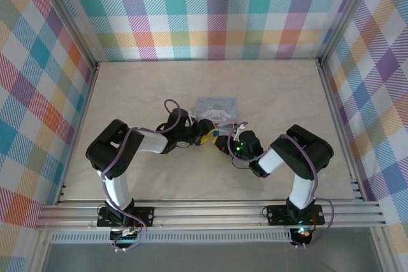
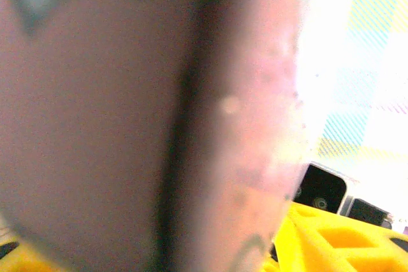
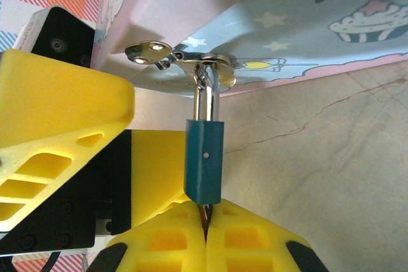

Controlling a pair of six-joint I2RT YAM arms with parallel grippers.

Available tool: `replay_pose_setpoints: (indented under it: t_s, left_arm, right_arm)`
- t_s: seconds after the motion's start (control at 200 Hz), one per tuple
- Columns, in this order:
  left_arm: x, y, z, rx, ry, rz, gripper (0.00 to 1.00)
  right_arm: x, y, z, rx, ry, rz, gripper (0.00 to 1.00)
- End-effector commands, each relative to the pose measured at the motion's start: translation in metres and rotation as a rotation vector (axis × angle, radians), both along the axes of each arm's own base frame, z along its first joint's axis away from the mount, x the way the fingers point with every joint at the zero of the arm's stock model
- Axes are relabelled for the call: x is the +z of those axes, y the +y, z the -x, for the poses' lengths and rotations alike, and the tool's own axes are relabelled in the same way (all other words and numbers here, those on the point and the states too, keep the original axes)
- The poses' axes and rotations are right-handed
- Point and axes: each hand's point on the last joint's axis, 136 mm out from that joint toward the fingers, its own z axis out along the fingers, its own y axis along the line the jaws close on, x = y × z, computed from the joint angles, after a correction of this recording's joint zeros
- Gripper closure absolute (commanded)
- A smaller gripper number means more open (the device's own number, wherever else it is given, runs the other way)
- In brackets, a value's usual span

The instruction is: Unlock the padlock with the key

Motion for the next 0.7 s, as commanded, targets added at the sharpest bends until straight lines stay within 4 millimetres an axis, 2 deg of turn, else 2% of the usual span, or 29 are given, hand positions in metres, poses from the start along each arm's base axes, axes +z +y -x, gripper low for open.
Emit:
replay_pose_setpoints:
  t_s: [0.0, 0.12, 0.315, 0.45, 0.695]
  left_arm:
    - [0.011, -0.008, 0.002, -0.006, -0.026, 0.043, 0.41]
    - [0.003, -0.009, 0.003, 0.002, 0.003, 0.041, 0.41]
    - [-0.001, -0.001, 0.006, 0.04, 0.0, 0.033, 0.34]
    - [0.003, -0.005, 0.005, 0.036, -0.025, 0.027, 0.36]
    - [-0.001, -0.011, 0.002, 0.036, -0.034, 0.012, 0.42]
  right_arm:
    - [0.021, 0.002, -0.004, 0.002, -0.055, -0.057, 0.97]
    - [0.022, 0.002, -0.003, 0.004, -0.056, -0.061, 0.97]
    - [0.021, 0.002, -0.004, 0.004, -0.054, -0.061, 0.98]
    - [0.02, 0.002, -0.004, 0.007, -0.054, -0.06, 0.98]
    - [0.019, 0.003, -0.003, 0.009, -0.05, -0.063, 0.98]
